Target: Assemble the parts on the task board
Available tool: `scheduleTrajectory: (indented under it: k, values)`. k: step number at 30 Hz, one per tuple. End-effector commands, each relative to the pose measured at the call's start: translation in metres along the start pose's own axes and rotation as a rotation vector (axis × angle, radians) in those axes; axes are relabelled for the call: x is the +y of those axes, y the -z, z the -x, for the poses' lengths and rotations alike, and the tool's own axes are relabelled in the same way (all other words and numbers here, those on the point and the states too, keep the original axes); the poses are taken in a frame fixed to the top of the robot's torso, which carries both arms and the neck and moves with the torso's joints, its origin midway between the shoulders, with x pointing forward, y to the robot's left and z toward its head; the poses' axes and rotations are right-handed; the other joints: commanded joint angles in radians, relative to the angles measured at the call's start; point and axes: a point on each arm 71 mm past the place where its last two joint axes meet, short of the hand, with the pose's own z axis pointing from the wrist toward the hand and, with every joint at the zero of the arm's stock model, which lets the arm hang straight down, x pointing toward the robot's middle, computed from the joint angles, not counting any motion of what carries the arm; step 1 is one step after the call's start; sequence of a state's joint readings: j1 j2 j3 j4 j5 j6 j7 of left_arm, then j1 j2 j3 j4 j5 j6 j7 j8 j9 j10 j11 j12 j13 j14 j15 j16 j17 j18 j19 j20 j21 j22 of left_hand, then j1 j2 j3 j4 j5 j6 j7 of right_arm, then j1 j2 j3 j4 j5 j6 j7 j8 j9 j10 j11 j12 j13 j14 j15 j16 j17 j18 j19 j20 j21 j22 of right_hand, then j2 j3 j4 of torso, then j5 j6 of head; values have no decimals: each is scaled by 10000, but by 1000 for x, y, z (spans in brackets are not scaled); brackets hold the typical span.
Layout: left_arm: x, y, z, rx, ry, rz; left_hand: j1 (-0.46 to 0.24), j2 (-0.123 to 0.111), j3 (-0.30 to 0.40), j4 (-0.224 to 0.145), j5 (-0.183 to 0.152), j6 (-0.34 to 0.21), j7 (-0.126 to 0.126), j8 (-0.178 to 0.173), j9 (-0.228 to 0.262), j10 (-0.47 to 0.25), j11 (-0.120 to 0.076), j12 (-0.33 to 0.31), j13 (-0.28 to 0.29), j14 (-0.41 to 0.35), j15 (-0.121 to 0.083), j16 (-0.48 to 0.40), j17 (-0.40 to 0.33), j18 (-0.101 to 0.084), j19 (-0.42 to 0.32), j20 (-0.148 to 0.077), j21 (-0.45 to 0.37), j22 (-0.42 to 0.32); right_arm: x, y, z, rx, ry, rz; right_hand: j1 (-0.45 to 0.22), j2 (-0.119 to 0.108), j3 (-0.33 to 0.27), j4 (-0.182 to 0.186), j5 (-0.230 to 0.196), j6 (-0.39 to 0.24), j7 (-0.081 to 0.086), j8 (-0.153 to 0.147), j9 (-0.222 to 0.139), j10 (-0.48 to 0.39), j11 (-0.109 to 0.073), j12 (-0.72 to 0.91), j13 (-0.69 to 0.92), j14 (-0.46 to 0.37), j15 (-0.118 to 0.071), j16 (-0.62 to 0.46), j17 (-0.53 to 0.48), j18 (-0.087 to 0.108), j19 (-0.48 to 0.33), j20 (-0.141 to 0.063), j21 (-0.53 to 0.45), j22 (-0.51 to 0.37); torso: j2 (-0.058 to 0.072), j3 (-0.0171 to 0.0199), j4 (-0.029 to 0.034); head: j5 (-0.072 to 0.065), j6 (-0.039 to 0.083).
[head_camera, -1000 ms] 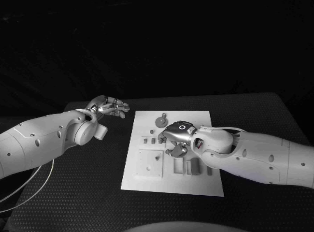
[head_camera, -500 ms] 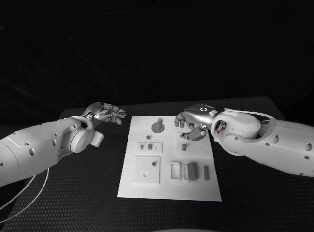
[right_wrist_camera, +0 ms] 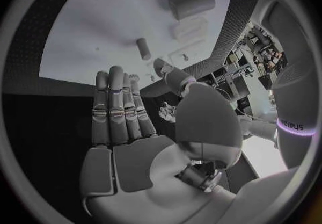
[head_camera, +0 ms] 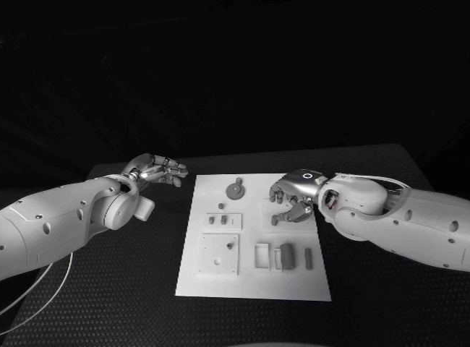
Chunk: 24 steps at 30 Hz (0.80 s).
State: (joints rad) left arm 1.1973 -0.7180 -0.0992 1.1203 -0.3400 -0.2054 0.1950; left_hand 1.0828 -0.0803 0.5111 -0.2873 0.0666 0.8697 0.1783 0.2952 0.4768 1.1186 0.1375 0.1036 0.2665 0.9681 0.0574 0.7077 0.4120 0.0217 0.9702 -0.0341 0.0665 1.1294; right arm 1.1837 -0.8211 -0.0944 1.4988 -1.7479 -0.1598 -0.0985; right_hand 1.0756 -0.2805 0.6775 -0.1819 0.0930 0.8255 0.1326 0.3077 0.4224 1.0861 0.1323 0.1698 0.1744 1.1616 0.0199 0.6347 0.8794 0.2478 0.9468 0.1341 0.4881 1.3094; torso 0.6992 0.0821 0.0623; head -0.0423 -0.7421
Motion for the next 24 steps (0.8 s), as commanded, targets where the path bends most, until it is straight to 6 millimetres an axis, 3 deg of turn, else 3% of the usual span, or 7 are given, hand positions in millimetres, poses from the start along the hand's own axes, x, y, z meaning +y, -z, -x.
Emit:
scheduleTrajectory:
  k: [1, 6, 17, 24]
  values:
    - [-2, -1, -2, 131, 102, -96, -67, -2, -55, 17, -19, -34, -4, 66, -16, -61, -15, 6, -10, 2, 70, -60, 15, -68, -84, -4, -6, -12, 3, -3, -7, 386, 131, 87, 47, -38, -10, 48, 13, -43, -41, -23, -15, -62, 8, -55, 0, -25, 24, 53, -16, 140, -59, -16, -31, 194, 0, -5, 9, 13, -24]
    - [-2, -1, -2, 145, 105, -102, -67, -1, -55, 17, -19, -35, -4, 66, -16, -61, -15, 7, -10, 2, 71, -61, 17, -68, -84, -3, -6, -14, 5, -5, -14, 508, 312, 150, 299, 93, 64, -101, 15, 50, 31, 53, 5, -49, -24, -29, 19, -54, -2, 61, -27, 140, -92, -25, -44, 192, 6, -16, 17, 22, -53]
    - [-2, -1, -1, 128, 101, -93, -72, 4, -56, 22, -19, -35, -4, 69, -18, -63, -14, 10, -10, 4, 71, -66, 23, -69, -84, -2, -5, -22, 10, -7, -25, 715, 367, 335, 592, 805, 85, -602, 18, 581, 164, 397, 90, 485, -270, 326, 228, 122, -214, 192, -74, 140, 55, -51, 32, 192, 7, -11, 9, 43, -104]
    - [-2, 0, -1, 139, 104, -92, -75, 8, -56, 24, -19, -36, -4, 70, -19, -64, -14, 11, -10, 5, 72, -69, 27, -69, -83, -1, -4, -26, 15, -10, -26, 630, 321, 477, 530, 1065, 96, -702, 19, 834, 159, 512, 113, 735, -316, 451, 309, 178, -254, 219, -105, 140, 107, -65, 48, 190, 10, -13, 11, 43, -121]
